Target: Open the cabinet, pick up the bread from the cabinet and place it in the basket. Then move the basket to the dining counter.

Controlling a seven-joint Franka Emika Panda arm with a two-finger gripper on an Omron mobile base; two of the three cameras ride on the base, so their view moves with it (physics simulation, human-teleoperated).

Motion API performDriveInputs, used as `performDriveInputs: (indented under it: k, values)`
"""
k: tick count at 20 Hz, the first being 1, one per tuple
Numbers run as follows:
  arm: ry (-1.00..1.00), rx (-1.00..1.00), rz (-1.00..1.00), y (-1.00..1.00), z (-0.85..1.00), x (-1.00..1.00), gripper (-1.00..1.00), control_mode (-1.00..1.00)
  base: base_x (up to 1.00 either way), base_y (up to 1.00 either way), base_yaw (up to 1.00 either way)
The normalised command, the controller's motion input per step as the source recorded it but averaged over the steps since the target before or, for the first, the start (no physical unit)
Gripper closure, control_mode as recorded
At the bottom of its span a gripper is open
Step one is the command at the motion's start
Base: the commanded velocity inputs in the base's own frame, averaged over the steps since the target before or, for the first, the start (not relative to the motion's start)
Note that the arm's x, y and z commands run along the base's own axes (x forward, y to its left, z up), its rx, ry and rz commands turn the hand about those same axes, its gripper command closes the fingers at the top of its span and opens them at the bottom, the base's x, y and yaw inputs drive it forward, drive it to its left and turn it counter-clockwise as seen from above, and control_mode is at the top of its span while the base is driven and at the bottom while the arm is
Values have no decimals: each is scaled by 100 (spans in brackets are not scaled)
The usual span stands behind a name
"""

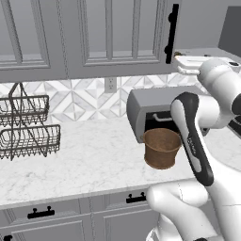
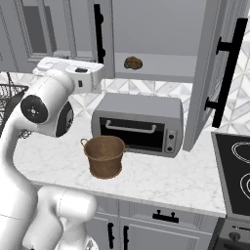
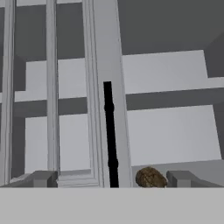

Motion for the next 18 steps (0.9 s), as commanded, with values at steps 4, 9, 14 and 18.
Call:
performDriveInputs:
  k: [4,9,14,18]
  values:
    - [4,0,0,0,0,63,-100,-100,0,0,0]
    - [1,0,0,0,0,60,-100,-100,0,0,0]
    - [0,0,1,0,0,51,-100,-100,0,0,0]
    - [0,0,0,0,0,67,-100,-100,0,0,0]
